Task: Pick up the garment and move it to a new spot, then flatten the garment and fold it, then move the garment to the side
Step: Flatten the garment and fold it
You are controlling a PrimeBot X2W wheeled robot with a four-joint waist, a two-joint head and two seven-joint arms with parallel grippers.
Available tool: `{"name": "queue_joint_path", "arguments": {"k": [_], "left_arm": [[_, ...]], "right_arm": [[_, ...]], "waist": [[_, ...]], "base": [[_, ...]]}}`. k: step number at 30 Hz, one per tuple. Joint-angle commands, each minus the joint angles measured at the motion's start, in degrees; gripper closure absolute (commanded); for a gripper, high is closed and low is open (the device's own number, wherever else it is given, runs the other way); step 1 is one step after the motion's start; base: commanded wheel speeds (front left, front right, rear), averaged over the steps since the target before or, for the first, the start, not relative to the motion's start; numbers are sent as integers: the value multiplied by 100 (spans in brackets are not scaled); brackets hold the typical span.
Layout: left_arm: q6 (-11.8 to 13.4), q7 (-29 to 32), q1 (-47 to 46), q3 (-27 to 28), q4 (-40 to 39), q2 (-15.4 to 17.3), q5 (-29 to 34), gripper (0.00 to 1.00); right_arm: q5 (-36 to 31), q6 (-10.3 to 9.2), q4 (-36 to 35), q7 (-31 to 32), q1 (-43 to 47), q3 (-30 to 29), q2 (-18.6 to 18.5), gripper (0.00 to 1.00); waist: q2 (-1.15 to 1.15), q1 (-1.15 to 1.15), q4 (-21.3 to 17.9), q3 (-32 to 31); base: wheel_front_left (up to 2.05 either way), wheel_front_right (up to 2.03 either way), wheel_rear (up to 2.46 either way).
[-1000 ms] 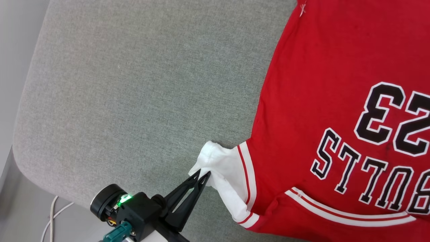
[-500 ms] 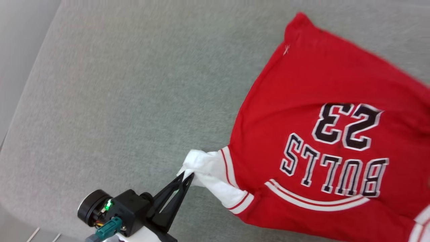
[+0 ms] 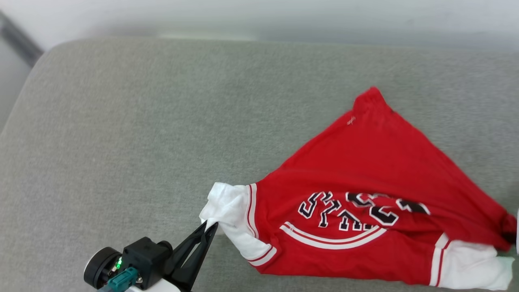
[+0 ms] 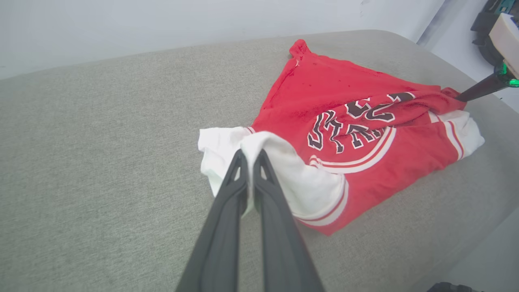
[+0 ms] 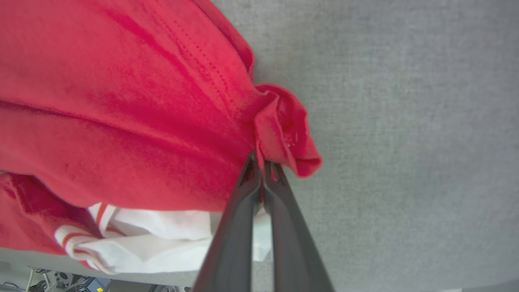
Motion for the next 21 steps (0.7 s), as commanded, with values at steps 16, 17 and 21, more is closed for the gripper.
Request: {"name": "queue_joint_path", "arguments": {"k": [16,17,21], "left_arm": [[47,-260,178,-32,279,-117,-159,100],[46,-268,174,-33,286,-119,-164,100],[29,-279,113,-28,272,-105,-157,100]], "right_arm": [[454,-2,-415,-437,1747,-224,294,100],[478,-2,-417,-437,1756,-222,298,100],[599,-2,-519,-558,1683,-132,194,0]], "waist": [[0,1,-485,-549],[0,1,-490,-552],[0,1,-488,-520]], "base": [[0,0,0],[0,0,0],[0,0,0]]}}
